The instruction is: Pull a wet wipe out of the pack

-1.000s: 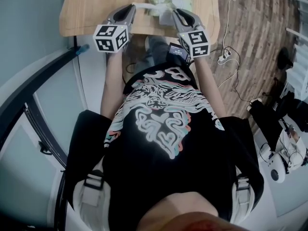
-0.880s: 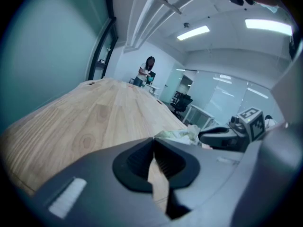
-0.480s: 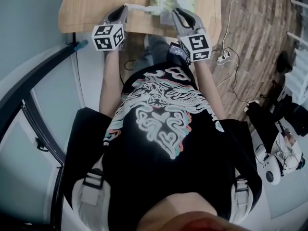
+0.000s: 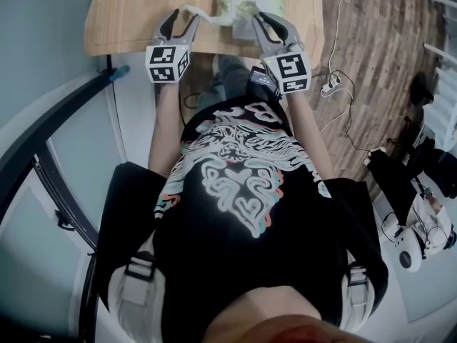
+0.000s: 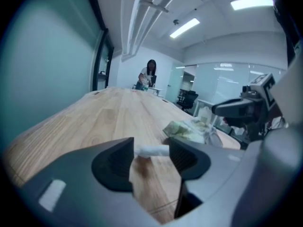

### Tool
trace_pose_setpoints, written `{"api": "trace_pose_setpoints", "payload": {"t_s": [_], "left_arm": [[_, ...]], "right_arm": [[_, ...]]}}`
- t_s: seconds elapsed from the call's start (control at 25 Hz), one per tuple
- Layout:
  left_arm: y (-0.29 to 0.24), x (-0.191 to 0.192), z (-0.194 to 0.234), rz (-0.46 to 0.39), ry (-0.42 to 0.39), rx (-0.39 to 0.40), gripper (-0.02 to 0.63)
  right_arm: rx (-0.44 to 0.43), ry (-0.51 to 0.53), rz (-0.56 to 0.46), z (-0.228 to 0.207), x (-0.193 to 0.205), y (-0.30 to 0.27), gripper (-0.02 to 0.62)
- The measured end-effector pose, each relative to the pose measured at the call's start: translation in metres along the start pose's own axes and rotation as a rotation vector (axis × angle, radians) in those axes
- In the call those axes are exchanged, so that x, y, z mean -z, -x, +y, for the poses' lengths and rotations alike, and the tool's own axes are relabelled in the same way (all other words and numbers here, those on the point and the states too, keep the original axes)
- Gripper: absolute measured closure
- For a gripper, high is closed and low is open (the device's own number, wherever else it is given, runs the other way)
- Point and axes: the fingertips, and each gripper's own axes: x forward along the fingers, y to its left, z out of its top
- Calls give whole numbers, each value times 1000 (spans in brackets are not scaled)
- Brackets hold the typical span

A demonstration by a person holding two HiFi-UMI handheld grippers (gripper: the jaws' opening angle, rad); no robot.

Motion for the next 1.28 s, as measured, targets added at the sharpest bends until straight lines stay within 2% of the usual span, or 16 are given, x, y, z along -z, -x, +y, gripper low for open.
{"api": "trace_pose_setpoints", "payload": {"t_s": [0.12,0.36,0.44,0.48,0.52,0.6,1.0,1.16,1.28], "left_arm": [[4,-9,0,-36,-18,-12,376],[12,-32,-12,-108,-111,-8,390],[20,-51,-22,-170,-175,5,476],[23,-60,-29,-193,-204,16,487],[26,-68,-35,-210,-224,26,515],[30,-80,-44,-224,-244,42,617],[58,-134,-95,-230,-264,127,617],[66,-133,-111,-208,-281,149,617],[73,-126,-117,-206,-262,156,617]], "right_arm": [[24,-5,-11,-2,-2,7,549],[73,-18,-51,-9,-10,18,551],[86,-28,-72,-10,-15,23,552],[98,-29,-81,-12,-17,26,553],[113,-26,-89,-14,-20,29,583],[139,-20,-103,-16,-25,36,594],[203,-42,-173,-7,-56,78,595],[225,-54,-208,-7,-68,90,595],[238,-59,-229,-6,-75,100,595]]}}
